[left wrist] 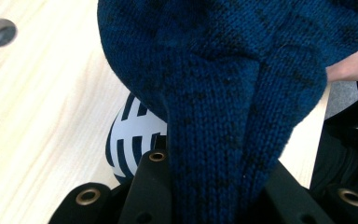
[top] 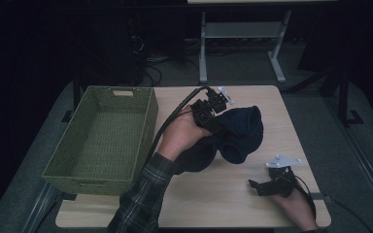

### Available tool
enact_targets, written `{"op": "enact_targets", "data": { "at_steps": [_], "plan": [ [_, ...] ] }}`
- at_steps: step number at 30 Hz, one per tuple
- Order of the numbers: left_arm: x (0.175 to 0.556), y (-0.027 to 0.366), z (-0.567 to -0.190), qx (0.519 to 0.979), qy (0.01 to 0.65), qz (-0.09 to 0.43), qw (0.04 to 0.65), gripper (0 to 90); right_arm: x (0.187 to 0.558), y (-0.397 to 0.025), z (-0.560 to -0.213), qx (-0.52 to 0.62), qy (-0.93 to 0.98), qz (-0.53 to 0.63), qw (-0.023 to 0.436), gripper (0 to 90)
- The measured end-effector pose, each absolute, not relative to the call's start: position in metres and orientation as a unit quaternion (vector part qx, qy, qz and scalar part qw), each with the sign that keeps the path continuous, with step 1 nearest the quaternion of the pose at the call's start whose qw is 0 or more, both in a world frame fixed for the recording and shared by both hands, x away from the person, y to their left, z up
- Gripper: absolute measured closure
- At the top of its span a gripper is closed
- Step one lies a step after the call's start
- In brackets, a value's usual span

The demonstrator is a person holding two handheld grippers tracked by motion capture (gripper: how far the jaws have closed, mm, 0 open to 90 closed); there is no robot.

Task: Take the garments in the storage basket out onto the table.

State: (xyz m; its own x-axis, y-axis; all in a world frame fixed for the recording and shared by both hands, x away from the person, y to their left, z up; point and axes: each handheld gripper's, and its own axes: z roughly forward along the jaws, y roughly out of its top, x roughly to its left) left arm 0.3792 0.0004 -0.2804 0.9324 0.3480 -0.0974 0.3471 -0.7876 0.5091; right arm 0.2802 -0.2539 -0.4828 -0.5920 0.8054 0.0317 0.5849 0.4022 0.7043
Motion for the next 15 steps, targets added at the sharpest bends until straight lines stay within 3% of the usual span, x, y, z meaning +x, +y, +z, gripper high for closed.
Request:
{"op": "enact_targets", "data": {
  "at_steps": [15],
  "plan": [
    [0.396, -0.013, -0.343, 0.947, 0.2, -0.037, 0.249, 78.7, 0.28, -0.254, -0.483, 0.424, 0.822, 0.347, 0.158, 2.2]
  ]
}}
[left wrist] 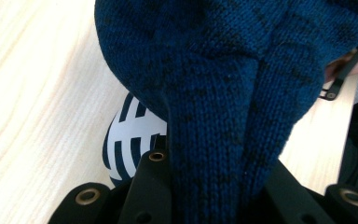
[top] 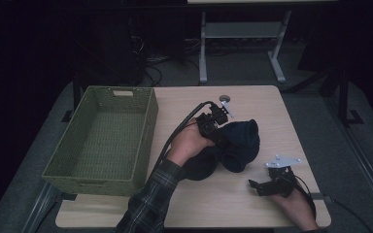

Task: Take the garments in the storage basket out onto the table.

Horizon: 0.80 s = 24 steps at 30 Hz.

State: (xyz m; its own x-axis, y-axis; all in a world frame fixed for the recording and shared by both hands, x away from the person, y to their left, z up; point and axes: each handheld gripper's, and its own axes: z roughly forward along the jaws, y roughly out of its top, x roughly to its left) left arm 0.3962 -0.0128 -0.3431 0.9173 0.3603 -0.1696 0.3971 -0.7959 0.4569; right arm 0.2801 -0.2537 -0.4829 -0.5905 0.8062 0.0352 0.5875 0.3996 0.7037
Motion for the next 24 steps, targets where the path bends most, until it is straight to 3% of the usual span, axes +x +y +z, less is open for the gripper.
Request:
{"op": "enact_targets", "data": {
  "at_steps": [24],
  "plan": [
    [0.417, -0.02, -0.396, 0.952, 0.214, -0.039, 0.216, 77.4, 0.28, -0.254, -0.483, 0.424, 0.822, 0.347, 0.158, 2.2]
  ]
}}
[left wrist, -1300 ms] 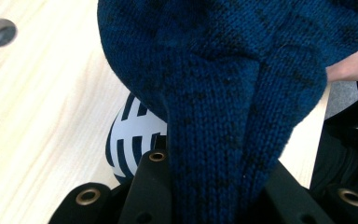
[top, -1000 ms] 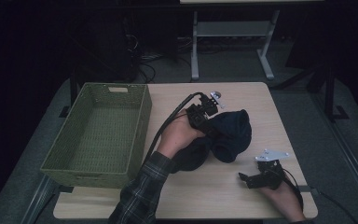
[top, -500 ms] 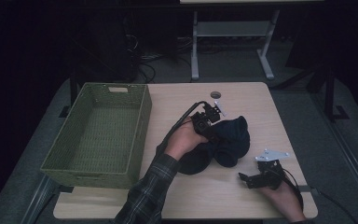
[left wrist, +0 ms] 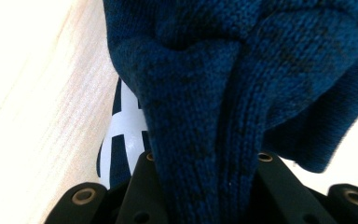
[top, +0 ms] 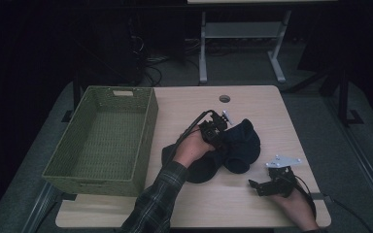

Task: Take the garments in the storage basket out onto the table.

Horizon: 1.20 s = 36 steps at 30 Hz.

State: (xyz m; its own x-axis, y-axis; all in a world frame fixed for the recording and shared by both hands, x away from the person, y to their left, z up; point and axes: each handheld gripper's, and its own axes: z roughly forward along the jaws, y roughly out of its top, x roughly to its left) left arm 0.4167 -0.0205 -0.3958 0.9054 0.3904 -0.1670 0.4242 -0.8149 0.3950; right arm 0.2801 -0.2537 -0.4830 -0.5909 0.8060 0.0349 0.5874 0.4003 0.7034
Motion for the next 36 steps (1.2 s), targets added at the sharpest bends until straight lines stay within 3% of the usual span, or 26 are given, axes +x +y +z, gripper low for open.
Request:
{"op": "enact_targets", "data": {
  "at_steps": [9, 17, 24, 31, 36],
  "plan": [
    [0.417, -0.022, -0.408, 0.952, 0.215, -0.048, 0.211, 75.2, 0.28, -0.253, -0.483, 0.425, 0.822, 0.346, 0.156, 2.2],
    [0.415, -0.015, -0.396, 0.948, 0.226, -0.01, 0.224, 45.8, 0.28, -0.254, -0.483, 0.423, 0.822, 0.347, 0.157, 2.2],
    [0.411, 0.001, -0.369, 0.936, 0.233, 0.022, 0.263, 35.0, 0.28, -0.253, -0.483, 0.425, 0.822, 0.346, 0.156, 2.2],
    [0.405, 0.02, -0.34, 0.93, 0.235, 0.038, 0.28, 35.9, 0.28, -0.254, -0.483, 0.424, 0.822, 0.346, 0.157, 2.2],
    [0.4, 0.032, -0.332, 0.93, 0.234, 0.033, 0.281, 51.0, 0.28, -0.254, -0.483, 0.424, 0.822, 0.346, 0.156, 2.2]
  ]
}}
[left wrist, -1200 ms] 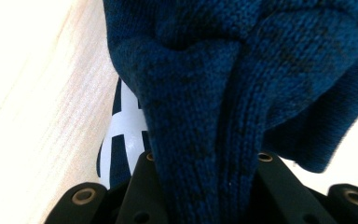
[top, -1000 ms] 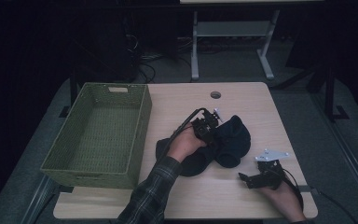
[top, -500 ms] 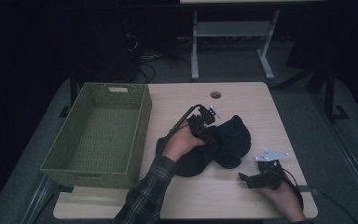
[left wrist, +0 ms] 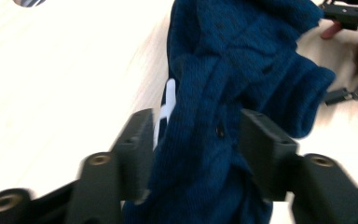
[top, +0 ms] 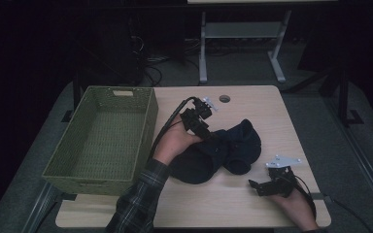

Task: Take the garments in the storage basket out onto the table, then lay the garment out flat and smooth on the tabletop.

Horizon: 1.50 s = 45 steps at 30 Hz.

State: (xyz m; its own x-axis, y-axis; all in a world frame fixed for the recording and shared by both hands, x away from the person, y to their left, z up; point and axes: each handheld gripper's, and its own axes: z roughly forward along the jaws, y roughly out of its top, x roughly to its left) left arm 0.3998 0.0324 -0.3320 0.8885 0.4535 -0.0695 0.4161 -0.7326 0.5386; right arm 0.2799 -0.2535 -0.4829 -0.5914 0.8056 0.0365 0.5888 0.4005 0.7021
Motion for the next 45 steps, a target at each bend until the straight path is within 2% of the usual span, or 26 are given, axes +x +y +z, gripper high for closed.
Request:
{"op": "enact_targets", "data": {
  "at_steps": [6, 12, 35, 45],
  "plan": [
    [0.389, 0.043, -0.33, 0.933, 0.224, 0.027, 0.28, 73.3, 0.28, -0.254, -0.483, 0.424, 0.822, 0.346, 0.157, 2.2],
    [0.382, 0.053, -0.336, 0.936, 0.228, 0.018, 0.269, 89.7, 0.28, -0.254, -0.483, 0.424, 0.822, 0.347, 0.157, 2.2],
    [0.358, 0.07, -0.391, 0.939, 0.251, 0.007, 0.236, 89.7, 0.28, -0.254, -0.483, 0.424, 0.822, 0.346, 0.157, 2.2],
    [0.356, 0.075, -0.413, 0.946, 0.254, 0.001, 0.2, 89.7, 0.28, -0.254, -0.483, 0.424, 0.822, 0.346, 0.157, 2.2]
  ]
}}
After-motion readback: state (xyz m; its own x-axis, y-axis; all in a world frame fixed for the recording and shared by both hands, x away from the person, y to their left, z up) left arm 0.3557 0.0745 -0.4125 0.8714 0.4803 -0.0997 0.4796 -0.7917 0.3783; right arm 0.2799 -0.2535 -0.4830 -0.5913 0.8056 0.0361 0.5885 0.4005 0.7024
